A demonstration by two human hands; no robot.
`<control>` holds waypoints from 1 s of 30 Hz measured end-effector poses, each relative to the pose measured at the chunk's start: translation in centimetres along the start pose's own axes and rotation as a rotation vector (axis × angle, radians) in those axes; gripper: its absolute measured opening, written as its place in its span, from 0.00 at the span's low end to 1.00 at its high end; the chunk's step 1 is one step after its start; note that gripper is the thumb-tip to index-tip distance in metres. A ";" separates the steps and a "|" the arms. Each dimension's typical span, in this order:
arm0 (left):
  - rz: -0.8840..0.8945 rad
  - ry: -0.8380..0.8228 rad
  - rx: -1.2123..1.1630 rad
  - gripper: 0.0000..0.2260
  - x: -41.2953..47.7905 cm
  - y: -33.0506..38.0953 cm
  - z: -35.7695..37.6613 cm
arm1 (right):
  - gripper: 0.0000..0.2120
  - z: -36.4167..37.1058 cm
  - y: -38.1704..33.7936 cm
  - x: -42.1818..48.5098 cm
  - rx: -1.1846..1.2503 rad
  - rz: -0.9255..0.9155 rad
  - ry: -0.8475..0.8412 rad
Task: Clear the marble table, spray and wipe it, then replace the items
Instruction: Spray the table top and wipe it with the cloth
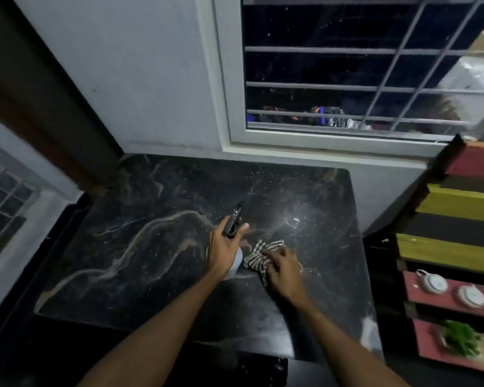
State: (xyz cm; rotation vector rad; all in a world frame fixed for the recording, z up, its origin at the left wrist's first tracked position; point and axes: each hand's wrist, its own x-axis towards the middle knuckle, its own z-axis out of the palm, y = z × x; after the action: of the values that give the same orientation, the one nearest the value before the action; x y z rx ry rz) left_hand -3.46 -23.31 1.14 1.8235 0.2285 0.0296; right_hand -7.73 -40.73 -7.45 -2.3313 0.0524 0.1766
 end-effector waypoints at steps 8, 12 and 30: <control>0.038 0.027 0.135 0.07 3.4 -0.8 0.6 | 0.28 2.9 0.8 2.7 -0.462 -0.178 -0.207; 0.069 -0.020 0.102 0.14 5.7 -1.1 1.0 | 0.26 0.4 2.0 8.5 -0.338 0.053 -0.097; 0.076 0.069 0.121 0.21 12.4 -4.1 -6.1 | 0.29 4.6 -2.2 11.8 -0.229 -0.173 -0.028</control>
State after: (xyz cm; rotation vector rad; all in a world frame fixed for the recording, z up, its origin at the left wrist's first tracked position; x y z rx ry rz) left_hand 7.22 -14.41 -2.45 1.9532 0.2132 0.1351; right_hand 3.59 -35.70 -10.75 -2.5457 -0.1922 0.1338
